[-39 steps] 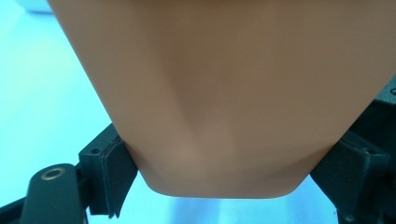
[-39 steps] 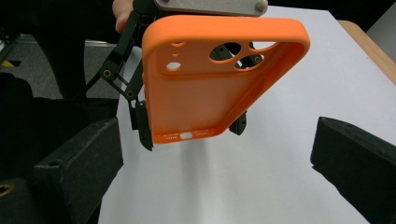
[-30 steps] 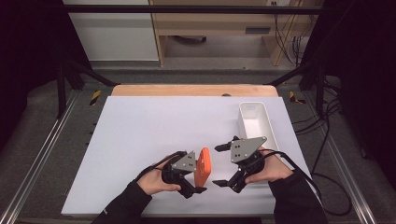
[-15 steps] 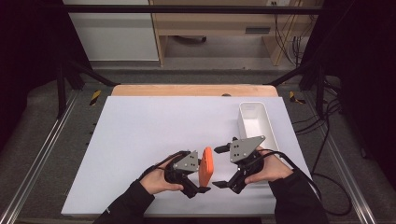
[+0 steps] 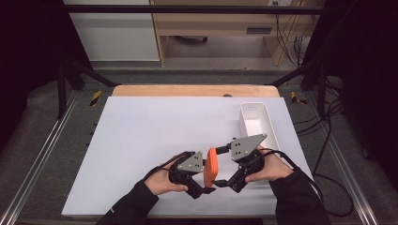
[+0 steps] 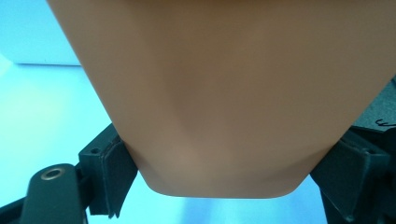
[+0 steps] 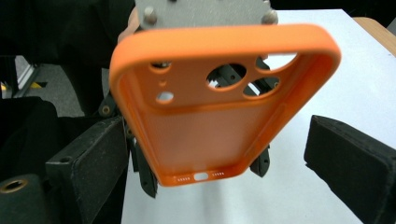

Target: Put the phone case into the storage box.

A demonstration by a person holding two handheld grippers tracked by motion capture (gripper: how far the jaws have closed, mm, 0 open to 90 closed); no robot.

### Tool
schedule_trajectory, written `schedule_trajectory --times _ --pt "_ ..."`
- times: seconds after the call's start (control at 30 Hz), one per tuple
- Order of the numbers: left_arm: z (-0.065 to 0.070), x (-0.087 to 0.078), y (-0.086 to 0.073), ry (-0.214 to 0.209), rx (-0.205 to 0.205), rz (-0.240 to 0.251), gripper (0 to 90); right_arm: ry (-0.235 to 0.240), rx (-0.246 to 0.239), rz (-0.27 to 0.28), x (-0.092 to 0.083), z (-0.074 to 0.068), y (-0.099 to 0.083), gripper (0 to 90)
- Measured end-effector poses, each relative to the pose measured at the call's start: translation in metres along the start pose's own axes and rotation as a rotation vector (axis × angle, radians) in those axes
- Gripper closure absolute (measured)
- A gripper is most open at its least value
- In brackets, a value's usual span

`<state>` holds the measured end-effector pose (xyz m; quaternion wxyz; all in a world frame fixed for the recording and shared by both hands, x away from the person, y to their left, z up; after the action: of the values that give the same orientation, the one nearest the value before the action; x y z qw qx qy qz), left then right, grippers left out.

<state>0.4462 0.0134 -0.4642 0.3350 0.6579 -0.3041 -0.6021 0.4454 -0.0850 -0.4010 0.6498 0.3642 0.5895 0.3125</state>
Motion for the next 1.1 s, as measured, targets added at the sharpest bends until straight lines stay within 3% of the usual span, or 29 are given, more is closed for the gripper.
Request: schedule_trajectory --times 0.4,1.1 --pt "0.0020 0.0025 0.0011 0.006 0.009 0.026 15.5 0.015 0.011 0.020 0.0010 0.0002 0.0019 10.5" --pt "0.0079 0.0063 -0.0012 -0.027 0.038 0.009 15.5 0.068 -0.054 0.026 0.0035 -0.0074 -0.0001 15.1"
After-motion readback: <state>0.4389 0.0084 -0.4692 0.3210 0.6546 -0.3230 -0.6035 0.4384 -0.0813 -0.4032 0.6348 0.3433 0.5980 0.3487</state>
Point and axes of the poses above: each handheld gripper's, and its own axes: x roughly forward along the jaws, y roughly out of its top, z roughly to its right, the point moved 7 cm from there along x, roughly forward along the jaws
